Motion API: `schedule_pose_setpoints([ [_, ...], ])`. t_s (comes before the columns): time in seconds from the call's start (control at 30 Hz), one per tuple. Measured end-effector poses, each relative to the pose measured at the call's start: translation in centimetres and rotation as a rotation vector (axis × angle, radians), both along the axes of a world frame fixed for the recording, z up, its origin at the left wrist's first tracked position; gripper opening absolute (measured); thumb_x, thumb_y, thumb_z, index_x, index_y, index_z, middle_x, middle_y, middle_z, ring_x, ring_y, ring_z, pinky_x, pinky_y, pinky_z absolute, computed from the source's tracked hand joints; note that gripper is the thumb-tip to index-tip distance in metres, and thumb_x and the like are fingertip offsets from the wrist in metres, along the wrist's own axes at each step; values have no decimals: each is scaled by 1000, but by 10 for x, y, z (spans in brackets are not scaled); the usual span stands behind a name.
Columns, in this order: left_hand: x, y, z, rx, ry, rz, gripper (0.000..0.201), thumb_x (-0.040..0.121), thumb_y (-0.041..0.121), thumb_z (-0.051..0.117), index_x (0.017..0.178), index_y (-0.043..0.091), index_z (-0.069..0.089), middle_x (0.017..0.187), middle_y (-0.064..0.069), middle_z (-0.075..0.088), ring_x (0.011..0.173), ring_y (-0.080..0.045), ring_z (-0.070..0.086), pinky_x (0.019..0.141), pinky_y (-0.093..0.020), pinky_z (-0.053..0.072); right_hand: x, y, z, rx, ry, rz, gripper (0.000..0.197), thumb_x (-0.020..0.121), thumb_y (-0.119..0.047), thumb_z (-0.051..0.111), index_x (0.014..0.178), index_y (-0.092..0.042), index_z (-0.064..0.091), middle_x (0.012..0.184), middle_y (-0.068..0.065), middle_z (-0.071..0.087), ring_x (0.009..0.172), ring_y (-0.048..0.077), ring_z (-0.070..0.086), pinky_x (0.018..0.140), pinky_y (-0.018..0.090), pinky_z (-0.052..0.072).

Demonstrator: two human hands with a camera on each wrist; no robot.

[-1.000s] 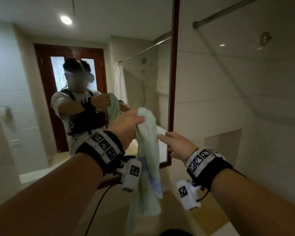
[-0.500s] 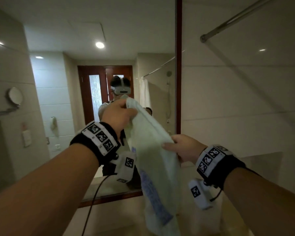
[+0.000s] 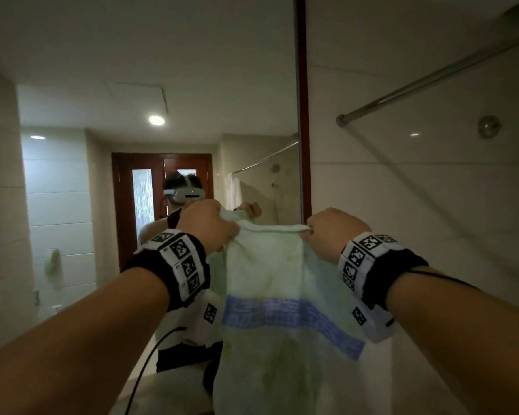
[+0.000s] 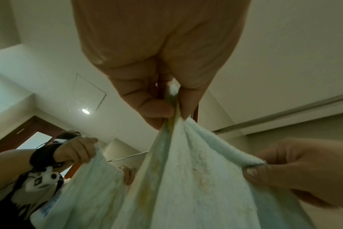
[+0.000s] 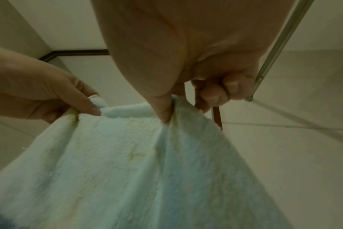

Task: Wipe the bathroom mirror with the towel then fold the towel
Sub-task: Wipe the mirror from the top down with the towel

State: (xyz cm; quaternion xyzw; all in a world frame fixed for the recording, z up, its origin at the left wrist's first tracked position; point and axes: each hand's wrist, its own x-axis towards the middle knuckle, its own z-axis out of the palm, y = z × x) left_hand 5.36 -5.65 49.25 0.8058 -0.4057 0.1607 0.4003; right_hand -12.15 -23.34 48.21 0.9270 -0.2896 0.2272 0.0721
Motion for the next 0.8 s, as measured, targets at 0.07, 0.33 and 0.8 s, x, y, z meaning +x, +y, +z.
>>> schedule_pose_setpoints([
  [0.07, 7, -1, 10, -11, 53, -27, 23, 81, 28, 79, 94, 13, 69, 90, -5, 73, 74, -21, 74, 71, -42, 65, 5, 1, 17, 14, -22, -51, 42, 102, -39, 41, 82, -12, 66, 81, 4, 63, 73, 18, 61, 63, 28, 47],
  [0.33, 21, -11, 50, -263, 271, -209, 57, 71, 19, 88, 111, 6, 49, 100, -12, 68, 69, -29, 77, 70, -48, 65, 29, -7, 65, 455, -548, 9, 19, 91, -28, 63, 73, -22, 59, 89, 10, 74, 78, 27, 75, 63, 31, 61],
  [0.8, 1, -47, 61, -350, -630, -277, 39, 91, 3, 56, 125, 16, 69, 140, -1, 51, 118, -11, 49, 105, -14, 38, 29, -13, 115, 228, -804, 210, 33, 96, -25, 53, 126, -18, 65, 124, 7, 69, 113, 26, 64, 100, 35, 49],
])
